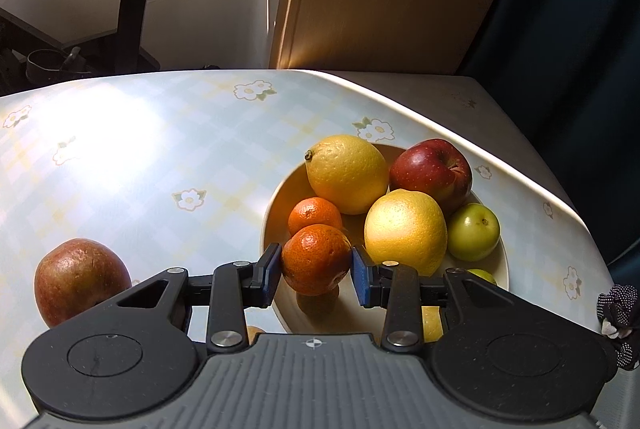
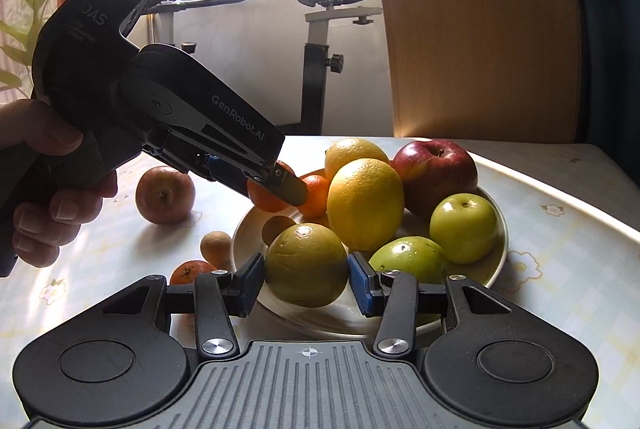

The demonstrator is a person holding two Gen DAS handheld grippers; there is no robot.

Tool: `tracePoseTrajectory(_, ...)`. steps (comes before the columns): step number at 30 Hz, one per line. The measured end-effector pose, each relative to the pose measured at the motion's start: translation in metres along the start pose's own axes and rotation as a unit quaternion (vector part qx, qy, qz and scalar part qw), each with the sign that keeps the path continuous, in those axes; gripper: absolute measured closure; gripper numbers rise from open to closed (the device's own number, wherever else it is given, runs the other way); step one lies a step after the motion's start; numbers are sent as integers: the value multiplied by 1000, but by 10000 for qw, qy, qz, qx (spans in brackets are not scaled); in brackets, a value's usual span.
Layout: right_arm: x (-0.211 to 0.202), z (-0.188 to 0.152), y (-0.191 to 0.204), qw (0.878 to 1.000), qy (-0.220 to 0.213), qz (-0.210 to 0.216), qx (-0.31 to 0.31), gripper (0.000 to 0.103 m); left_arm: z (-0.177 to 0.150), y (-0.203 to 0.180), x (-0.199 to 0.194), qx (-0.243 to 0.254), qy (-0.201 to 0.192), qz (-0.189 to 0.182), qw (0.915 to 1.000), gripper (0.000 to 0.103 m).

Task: Organize fruits
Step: 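Release the yellow-green fruit on the plate with the right gripper while the left releases the tangerine there, then grasp and lift a tangerine from the table with the right gripper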

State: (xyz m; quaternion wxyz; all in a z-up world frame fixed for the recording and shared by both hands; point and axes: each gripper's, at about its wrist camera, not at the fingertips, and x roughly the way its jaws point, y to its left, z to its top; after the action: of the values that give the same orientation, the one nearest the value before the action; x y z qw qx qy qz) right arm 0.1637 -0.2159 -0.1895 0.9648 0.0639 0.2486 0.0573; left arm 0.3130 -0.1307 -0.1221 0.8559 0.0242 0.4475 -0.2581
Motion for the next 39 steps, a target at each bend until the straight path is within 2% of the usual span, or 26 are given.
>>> tracePoseTrajectory(15, -7, -3, -4, 9997, -186, 103, 112, 59, 2, 10, 4, -114, -65, -44, 9999, 62)
tracePoseTrajectory(20, -12, -4, -8, 9993, -256, 172, 196, 58, -3, 13, -9, -96, -188, 23, 9998, 62)
tracePoseTrajectory(34, -18, -6, -10, 9989, -391, 29, 262, 58, -19, 29, -44, -105, -398, 307, 9987, 62)
tracePoseTrajectory(39, -23, -3, -4, 9994, -246, -109, 238, 58, -25, 38, -61, -208, -556, 346, 9976, 62)
